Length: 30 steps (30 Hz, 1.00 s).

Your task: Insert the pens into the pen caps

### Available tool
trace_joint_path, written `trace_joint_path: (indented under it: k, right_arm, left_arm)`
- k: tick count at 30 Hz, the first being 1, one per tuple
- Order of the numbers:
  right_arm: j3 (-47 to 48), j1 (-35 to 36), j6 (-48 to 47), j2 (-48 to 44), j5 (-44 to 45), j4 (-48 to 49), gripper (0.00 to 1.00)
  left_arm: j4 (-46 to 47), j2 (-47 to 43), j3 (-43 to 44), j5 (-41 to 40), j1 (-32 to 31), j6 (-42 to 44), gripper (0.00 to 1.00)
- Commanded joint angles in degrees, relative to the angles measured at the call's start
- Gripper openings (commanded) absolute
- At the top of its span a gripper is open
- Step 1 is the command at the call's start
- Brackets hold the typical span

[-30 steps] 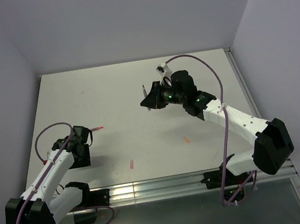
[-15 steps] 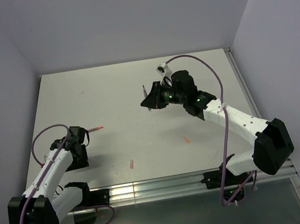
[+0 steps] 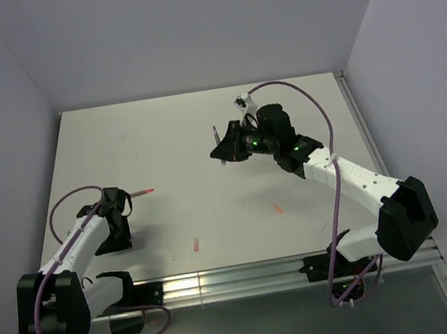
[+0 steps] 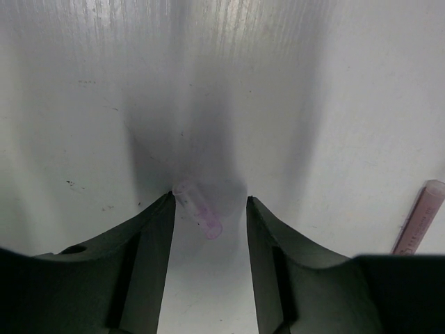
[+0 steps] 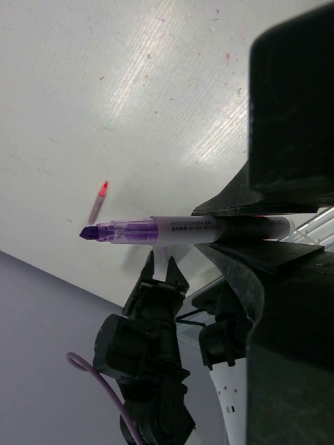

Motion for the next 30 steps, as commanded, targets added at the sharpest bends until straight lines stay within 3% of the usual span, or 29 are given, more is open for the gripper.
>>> trace_joint_path:
  k: [1, 14, 20, 25, 30]
  right_arm:
    - [-0.4, -0.6, 0.1, -0.7, -1.1, 3.0, 0.0]
    - [-0.9, -1.5, 0.4, 0.2, -2.4, 4.0, 0.0]
    - [-0.5, -1.8, 0.1, 0.5, -2.4, 3.6, 0.0]
    - [-0.8, -1.9, 0.0, 0.7, -1.9, 3.8, 0.0]
    - [-0.6, -1.9, -0.2, 0.6, -1.8, 3.9, 0.0]
  left_arm:
    - [-0.3, 0.8, 0.8, -0.4, 0.4, 0.7, 0.49]
    - [-0.3, 7.1, 3.5, -0.6, 0.5, 4.0, 0.4]
    - [1.4, 11.6, 5.0, 0.3, 0.5, 7.2, 0.27]
    - [7.4, 13.9, 5.6, 4.1, 0.5, 12.8, 0.0]
    - [12.3, 16.5, 12.3, 9.4, 0.5, 26.0, 0.0]
